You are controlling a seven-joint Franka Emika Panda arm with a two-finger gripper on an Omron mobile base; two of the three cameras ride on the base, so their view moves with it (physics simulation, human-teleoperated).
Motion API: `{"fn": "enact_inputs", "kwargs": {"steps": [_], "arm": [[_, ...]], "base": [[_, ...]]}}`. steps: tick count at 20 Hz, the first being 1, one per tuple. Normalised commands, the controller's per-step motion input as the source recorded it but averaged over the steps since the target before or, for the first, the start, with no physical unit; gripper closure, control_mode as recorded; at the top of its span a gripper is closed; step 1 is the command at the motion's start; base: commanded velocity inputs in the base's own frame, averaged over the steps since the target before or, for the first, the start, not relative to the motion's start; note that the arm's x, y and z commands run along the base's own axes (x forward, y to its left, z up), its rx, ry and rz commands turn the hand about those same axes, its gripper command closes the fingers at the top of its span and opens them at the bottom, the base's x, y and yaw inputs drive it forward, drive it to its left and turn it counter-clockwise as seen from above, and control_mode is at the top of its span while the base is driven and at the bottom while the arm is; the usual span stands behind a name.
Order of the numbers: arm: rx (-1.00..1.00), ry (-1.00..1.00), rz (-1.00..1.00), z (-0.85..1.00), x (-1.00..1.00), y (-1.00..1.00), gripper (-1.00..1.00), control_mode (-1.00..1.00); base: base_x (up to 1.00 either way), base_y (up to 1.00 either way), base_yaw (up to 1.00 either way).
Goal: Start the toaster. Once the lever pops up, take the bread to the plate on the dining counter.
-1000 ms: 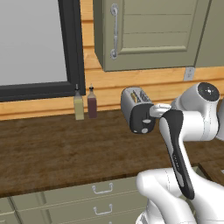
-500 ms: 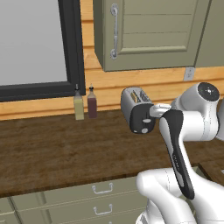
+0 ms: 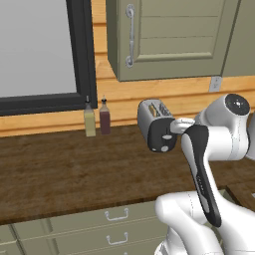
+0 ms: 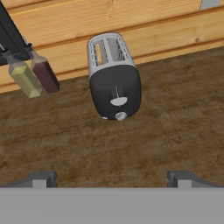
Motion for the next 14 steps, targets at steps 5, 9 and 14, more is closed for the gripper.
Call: {"fn": "enact_inputs", "kwargs": {"steps": [5,9,14], "arm": [[0.00,0.00,0.00,0.00,0.00,0.00,-1.00,-1.00],[0.00,0.00,0.00,0.00,0.00,0.00,-1.00,-1.00],[0.00,0.00,0.00,0.00,0.00,0.00,-1.00,-1.00]], "base": [[0.00,0.00,0.00],[0.00,0.00,0.00],[0.00,0.00,0.00]]}}
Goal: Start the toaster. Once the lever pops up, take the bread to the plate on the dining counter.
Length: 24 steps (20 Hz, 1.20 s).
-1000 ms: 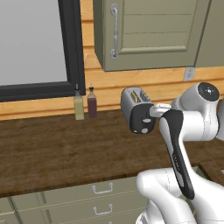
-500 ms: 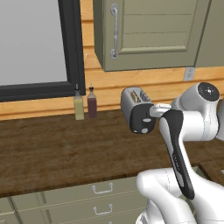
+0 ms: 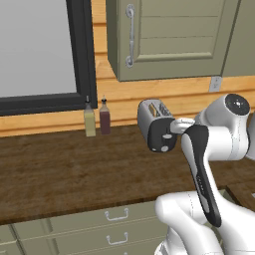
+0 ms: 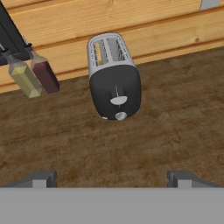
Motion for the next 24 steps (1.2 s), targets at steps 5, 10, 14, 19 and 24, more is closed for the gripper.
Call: {"fn": "enact_inputs", "kwargs": {"steps": [5,10,14,19,24], "arm": [[0.00,0.00,0.00,0.00,0.00,0.00,-1.00,-1.00],[0.00,0.00,0.00,0.00,0.00,0.00,-1.00,-1.00],[0.00,0.00,0.00,0.00,0.00,0.00,-1.00,-1.00],[0.00,0.00,0.00,0.00,0.00,0.00,-1.00,-1.00],[0.00,0.00,0.00,0.00,0.00,0.00,-1.00,-1.00]], "base": [[0.00,0.00,0.00],[0.00,0.00,0.00],[0.00,0.00,0.00],[0.00,0.00,0.00],[0.00,0.00,0.00]]}}
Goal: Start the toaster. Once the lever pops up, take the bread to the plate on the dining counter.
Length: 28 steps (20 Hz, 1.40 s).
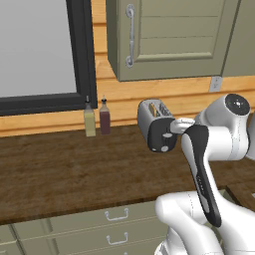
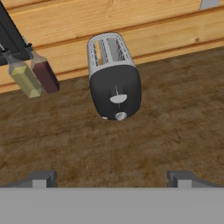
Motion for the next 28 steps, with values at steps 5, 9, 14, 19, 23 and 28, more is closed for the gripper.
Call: {"fn": "enact_inputs", "kwargs": {"steps": [5,9,14,19,23,28], "arm": [[0.00,0.00,0.00,0.00,0.00,0.00,-1.00,-1.00],[0.00,0.00,0.00,0.00,0.00,0.00,-1.00,-1.00],[0.00,0.00,0.00,0.00,0.00,0.00,-1.00,-1.00],[0.00,0.00,0.00,0.00,0.00,0.01,-1.00,-1.00],[0.00,-0.02,0.00,0.19,0.00,0.00,-1.00,-1.00],[0.00,-0.03,0.04,0.56,0.00,-0.01,-1.00,-1.00]], "base": [[0.00,0.00,0.00],[0.00,0.00,0.00],[0.00,0.00,0.00],[0.00,0.00,0.00],[0.00,0.00,0.00],[0.00,0.00,0.00]]}}
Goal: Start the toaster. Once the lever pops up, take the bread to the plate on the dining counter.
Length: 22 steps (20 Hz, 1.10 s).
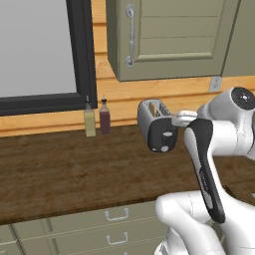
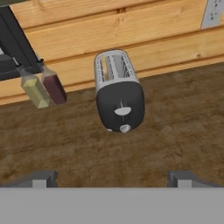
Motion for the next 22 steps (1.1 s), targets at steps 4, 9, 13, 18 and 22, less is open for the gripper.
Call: {"fn": "enact_inputs", "kwargs": {"steps": [4,9,13,18,22], "arm": [[0.00,0.00,0.04,0.49,0.00,0.00,-1.00,-1.00],[-0.02,0.03,0.05,0.09,0.00,0.00,-1.00,-1.00],[-0.10,0.00,0.03,-0.10,0.00,0.00,-1.00,-1.00],[-0.14,-0.01,0.02,-0.32,0.22,0.00,-1.00,-1.00],[-0.03,-0.04,0.04,-0.46,0.33,0.00,-1.00,-1.00]], "base": [[0.00,0.00,0.00],[0.00,0.00,0.00],[0.00,0.00,0.00],[0.00,0.00,0.00],[0.00,0.00,0.00]]}}
